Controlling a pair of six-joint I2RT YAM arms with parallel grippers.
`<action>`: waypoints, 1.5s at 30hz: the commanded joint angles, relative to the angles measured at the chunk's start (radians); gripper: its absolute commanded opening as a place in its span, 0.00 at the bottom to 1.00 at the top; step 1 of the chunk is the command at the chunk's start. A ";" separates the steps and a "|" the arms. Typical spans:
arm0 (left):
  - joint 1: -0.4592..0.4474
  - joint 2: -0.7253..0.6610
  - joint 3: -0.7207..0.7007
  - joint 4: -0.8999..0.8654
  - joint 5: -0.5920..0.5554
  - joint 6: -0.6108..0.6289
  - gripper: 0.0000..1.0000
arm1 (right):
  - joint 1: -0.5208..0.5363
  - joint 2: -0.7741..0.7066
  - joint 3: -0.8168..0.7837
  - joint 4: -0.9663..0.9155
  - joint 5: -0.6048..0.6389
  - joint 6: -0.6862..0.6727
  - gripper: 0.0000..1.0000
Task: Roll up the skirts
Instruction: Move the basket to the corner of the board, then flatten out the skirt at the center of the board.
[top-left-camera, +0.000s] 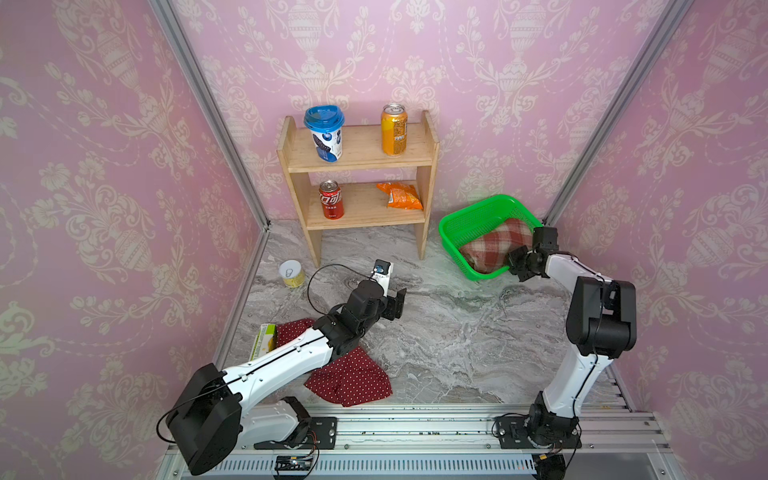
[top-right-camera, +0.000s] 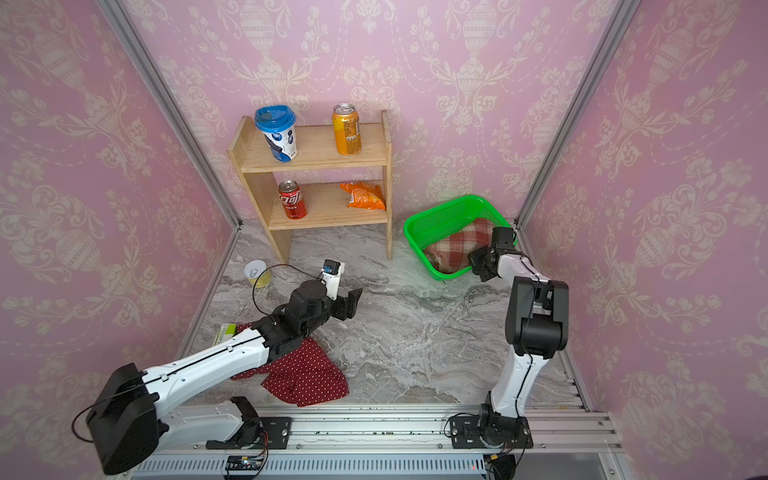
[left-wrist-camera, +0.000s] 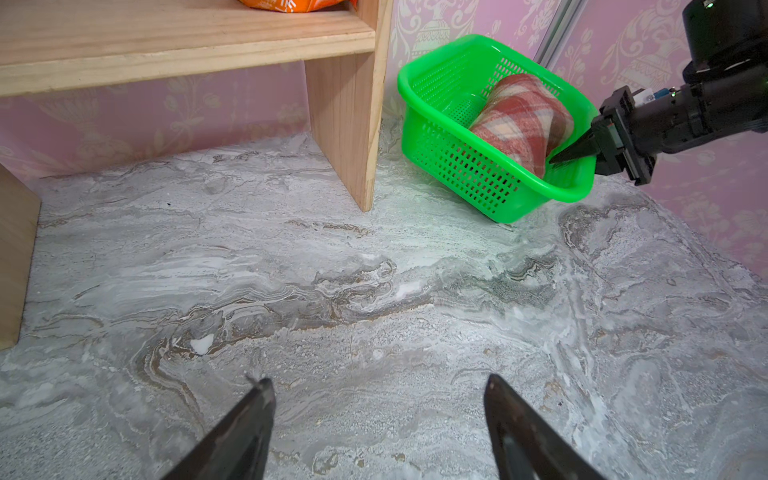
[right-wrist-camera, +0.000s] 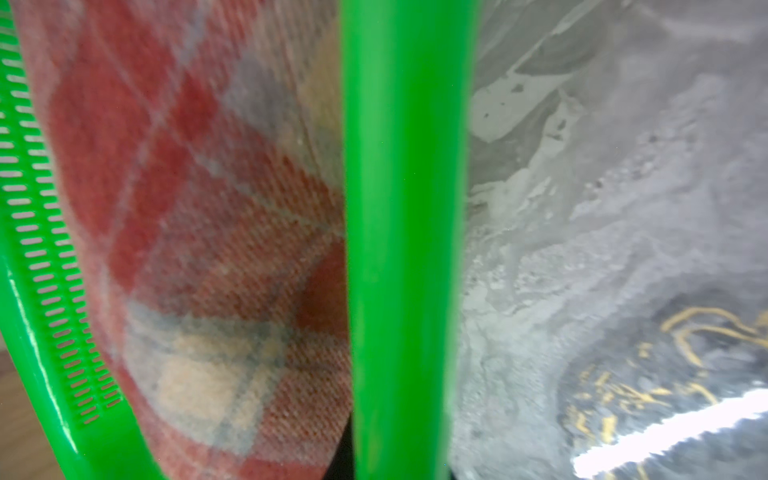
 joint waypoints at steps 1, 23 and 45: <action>0.004 0.007 -0.019 0.012 0.011 -0.015 0.80 | 0.023 0.040 0.112 -0.070 0.005 0.061 0.55; 0.199 -0.126 0.089 -0.138 -0.006 -0.041 0.85 | 0.563 -0.645 -0.400 -0.121 0.341 -0.570 1.00; 0.366 -0.233 0.061 -0.212 0.074 -0.132 0.86 | 1.258 -0.227 -0.339 0.126 -0.017 -0.850 0.97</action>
